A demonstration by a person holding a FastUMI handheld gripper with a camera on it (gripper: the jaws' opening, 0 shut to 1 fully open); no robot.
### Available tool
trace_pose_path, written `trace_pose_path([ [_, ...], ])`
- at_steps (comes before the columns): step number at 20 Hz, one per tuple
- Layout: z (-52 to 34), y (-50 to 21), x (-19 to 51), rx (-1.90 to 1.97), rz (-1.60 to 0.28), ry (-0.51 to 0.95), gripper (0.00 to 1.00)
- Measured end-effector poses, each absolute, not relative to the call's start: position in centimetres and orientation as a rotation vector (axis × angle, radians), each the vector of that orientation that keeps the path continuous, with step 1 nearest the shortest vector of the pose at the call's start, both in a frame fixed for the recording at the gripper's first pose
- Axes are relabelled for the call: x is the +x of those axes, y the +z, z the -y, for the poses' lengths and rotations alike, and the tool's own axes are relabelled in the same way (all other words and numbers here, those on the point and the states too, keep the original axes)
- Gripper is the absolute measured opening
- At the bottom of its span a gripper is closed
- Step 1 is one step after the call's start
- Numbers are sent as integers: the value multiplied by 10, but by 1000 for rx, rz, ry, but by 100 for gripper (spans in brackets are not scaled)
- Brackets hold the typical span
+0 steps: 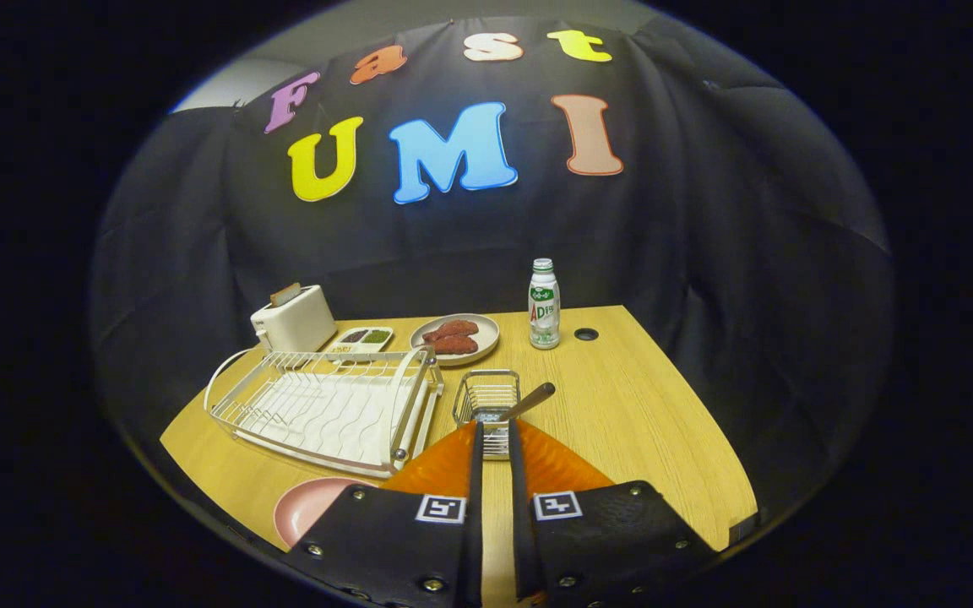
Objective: Take the plate from the dish rack, then take the spoon from the basket and place it into the plate.
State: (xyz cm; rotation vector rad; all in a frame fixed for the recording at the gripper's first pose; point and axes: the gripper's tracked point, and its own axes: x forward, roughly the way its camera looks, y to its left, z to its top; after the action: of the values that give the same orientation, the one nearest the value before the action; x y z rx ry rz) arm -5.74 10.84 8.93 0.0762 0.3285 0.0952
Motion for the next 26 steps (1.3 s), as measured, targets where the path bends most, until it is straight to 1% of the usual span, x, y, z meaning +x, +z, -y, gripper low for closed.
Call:
trace_pose_path([
  [3,-100,84,-45,122,-307,91,15],
  [4,-97,81,-40,141,-302,89,19],
  [8,-81,64,-16,170,-286,67,24],
  [11,-82,62,0,195,-261,89,24],
  [16,-85,51,21,159,-271,115,24],
  [17,-85,50,26,156,-270,112,26],
  [21,-84,57,40,162,-240,97,26],
  [26,-84,53,46,201,-258,98,26],
])
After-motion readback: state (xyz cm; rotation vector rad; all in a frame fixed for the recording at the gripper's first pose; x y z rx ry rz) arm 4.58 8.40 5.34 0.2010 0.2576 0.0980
